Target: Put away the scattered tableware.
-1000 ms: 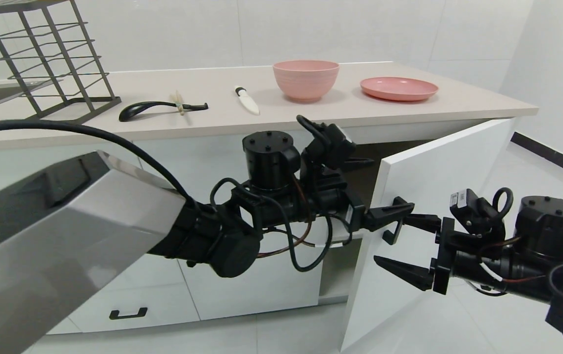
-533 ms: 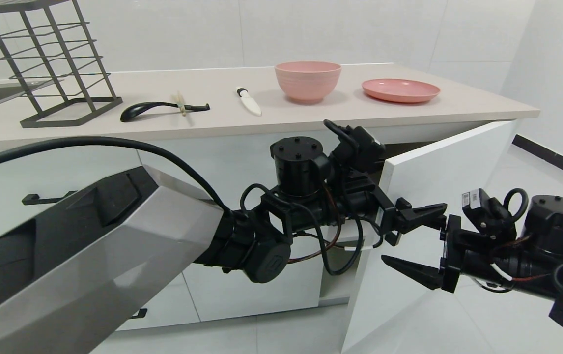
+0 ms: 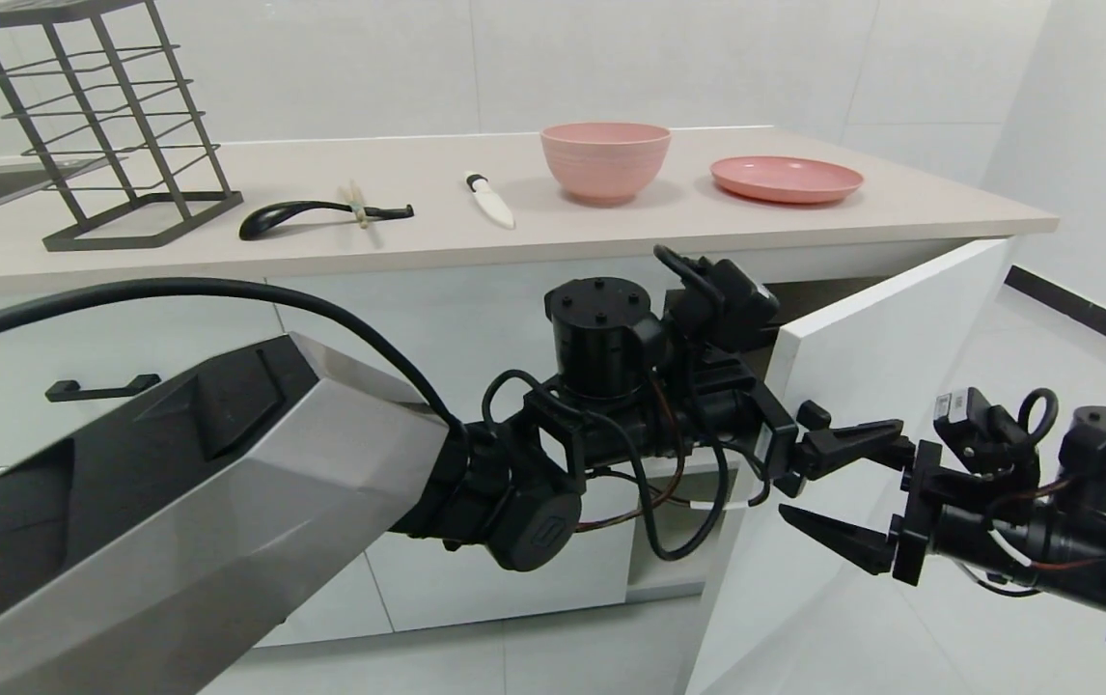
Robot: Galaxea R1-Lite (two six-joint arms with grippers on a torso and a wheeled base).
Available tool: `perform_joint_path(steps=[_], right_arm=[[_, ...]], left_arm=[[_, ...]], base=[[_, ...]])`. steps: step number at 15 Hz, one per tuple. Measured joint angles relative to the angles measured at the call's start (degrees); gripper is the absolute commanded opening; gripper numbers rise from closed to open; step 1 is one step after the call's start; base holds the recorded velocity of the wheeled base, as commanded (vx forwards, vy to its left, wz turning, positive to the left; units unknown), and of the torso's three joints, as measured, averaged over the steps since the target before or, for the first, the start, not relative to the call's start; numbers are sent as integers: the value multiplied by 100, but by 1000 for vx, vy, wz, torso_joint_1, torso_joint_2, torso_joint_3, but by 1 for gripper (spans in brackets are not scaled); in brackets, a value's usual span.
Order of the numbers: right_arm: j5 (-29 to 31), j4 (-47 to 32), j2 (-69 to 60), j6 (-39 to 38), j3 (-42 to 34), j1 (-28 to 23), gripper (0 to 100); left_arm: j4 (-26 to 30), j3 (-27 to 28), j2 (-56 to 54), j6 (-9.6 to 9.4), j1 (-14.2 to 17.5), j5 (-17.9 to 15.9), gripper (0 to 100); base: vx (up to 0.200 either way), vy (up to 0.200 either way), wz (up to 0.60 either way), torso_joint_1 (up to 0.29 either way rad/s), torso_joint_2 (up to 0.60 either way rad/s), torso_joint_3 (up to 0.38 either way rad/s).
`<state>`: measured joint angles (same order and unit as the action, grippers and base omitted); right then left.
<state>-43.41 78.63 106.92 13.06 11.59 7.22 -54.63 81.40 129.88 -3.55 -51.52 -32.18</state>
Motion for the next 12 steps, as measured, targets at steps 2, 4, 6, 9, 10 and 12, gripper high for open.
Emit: perform_joint_path(steps=[2,4,6,9,10,12], right_arm=[[2,-5,-467,7,-363,-26,100],[0,-38,-1147,10,-730,-59,100],[0,-229,-2026,10,-959,-135,100],[2,-972,-3621,10,-1089,-226,100],[13,-1259,-4161,10,-1102,-249,100],[72,-1770,-5257,2,-1017,-306,100]], left_arm=[[52,5,6,10,-68,462,100],[82,22,13,7,-79,739,100],[106,44,30,5,-94,1022,100],[104,61,77,2,-27,1215,100],[88,66,94,2,-24,1235,100],[79,66,154,-4,-110,1235,100]], base=[[0,0,0,0,0,0],[0,0,0,0,0,0],[0,0,0,0,0,0],[0,0,0,0,0,0],[0,0,0,0,0,0],[0,0,0,0,0,0]])
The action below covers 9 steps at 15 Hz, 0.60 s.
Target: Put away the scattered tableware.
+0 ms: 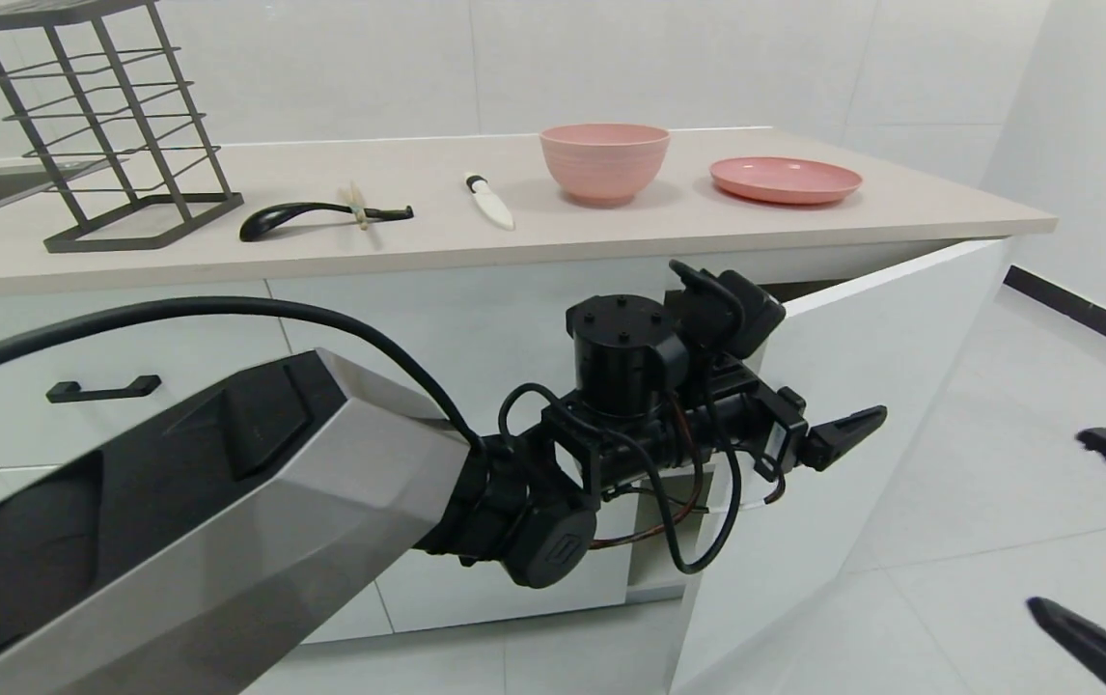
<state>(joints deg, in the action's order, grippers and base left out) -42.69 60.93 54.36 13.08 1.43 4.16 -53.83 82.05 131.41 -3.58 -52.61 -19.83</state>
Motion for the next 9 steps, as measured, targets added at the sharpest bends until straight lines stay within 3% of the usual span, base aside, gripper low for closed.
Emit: perform_joint_path(steps=[4,9], right_arm=[[366,-395,-1429,-17,767,-205,100],[490,-389,-1888,-30,1285,-284,100]], left_arm=[[-118,-6,148,2,-308,-1,100],[-238,16,349,13,-769,-20,100]], base=[[0,0,0,0,0,0],[0,0,0,0,0,0]])
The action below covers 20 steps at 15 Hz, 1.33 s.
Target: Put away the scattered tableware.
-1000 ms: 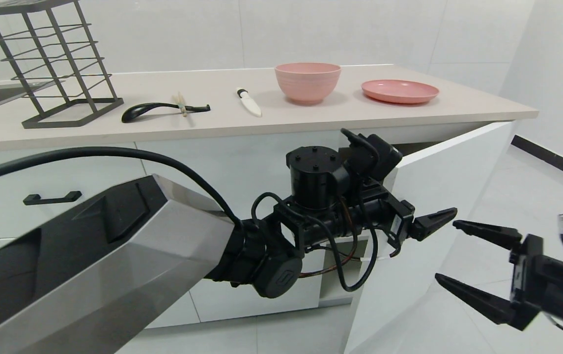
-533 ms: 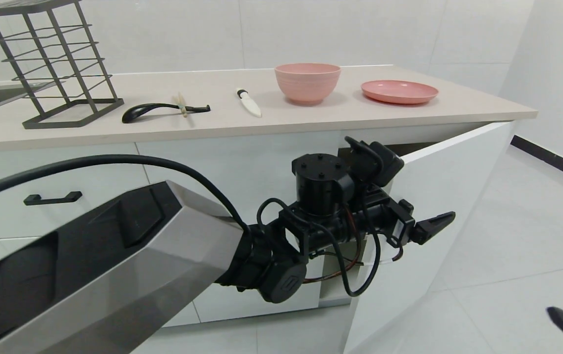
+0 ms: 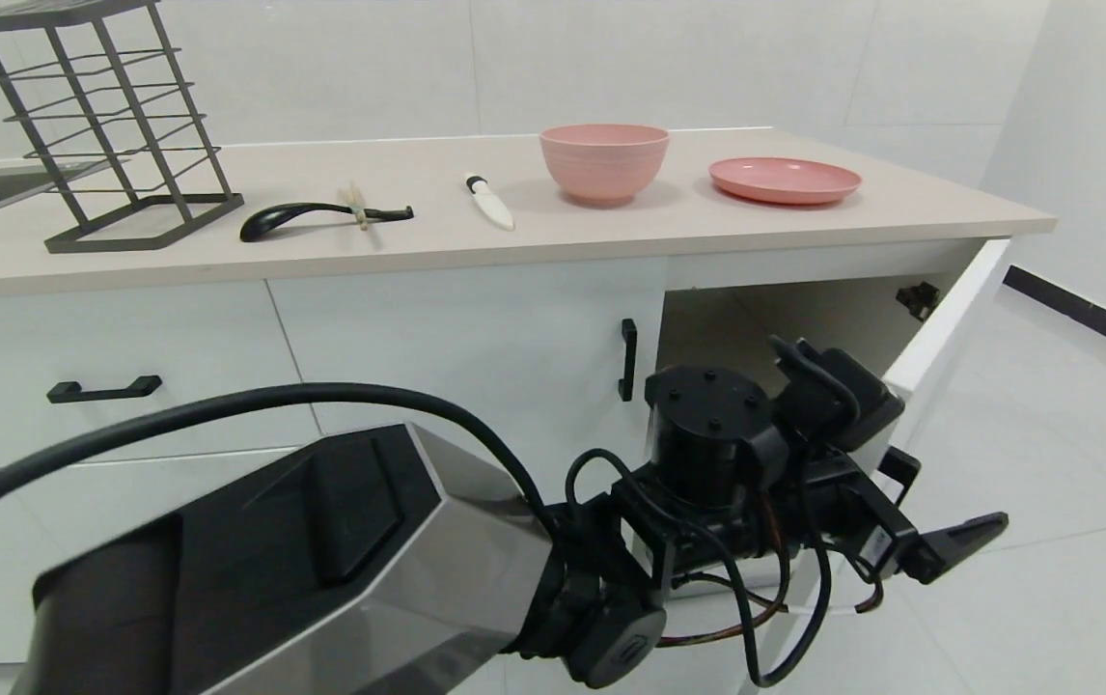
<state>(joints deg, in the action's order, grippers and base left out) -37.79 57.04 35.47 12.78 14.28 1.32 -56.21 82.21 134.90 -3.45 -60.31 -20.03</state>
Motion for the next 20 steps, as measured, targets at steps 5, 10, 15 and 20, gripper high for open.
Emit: perform_joint_path(steps=[5,10,15,20], right_arm=[[2,0,-39,6,430,-11,100],[-6,-11,-48,11,463,5,100],[-15,-27,-65,11,262,46,100],[-17,-55,-63,11,-265,57,100]], left_arm=[[87,1040,686,61,-662,-118,100],[-239,1434,1234,638,-1047,-112,100],[-1140,-1281,453,585,179,-38,100],[-2664,-5322,-1302,445,1447,6,100]], base=[[0,0,0,0,0,0],[0,0,0,0,0,0],[0,0,0,0,0,0],[0,0,0,0,0,0]])
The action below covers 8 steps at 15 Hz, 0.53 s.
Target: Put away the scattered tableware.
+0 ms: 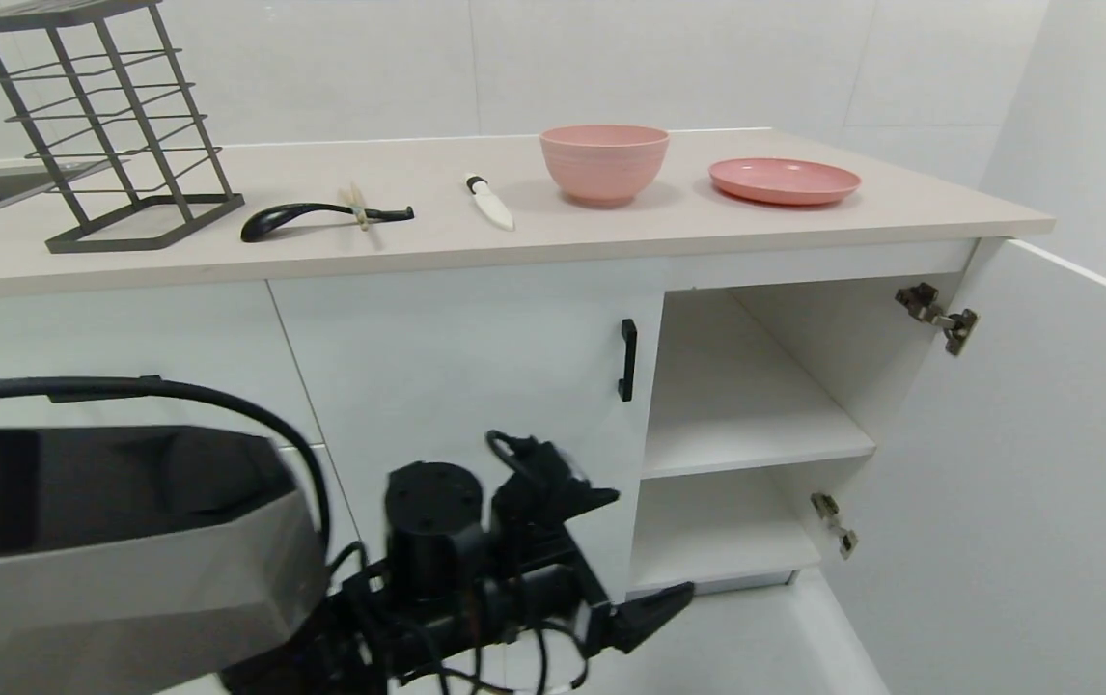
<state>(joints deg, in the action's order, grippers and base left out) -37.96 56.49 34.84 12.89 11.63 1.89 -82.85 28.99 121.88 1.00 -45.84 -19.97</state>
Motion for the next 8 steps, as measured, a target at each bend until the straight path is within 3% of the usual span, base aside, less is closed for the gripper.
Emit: perform_joint_path(steps=[2,4,6,8], right_arm=[[2,-27,2,0,-424,-2,100],[2,-205,-9,0,-730,4,100],[11,-482,-74,0,-965,9,100],[39,-800,-171,-13,-1108,-32,100]], left_arm=[[-343,-1430,-990,-22,690,46,100],[-529,-2221,-2037,-38,1607,67,100],[-449,-2593,-3029,-45,2583,82,100],[183,-2778,-4096,-22,3385,122,100]], base=[[0,0,0,0,0,0],[0,0,0,0,0,0],[0,0,0,0,0,0],[0,0,0,0,0,0]])
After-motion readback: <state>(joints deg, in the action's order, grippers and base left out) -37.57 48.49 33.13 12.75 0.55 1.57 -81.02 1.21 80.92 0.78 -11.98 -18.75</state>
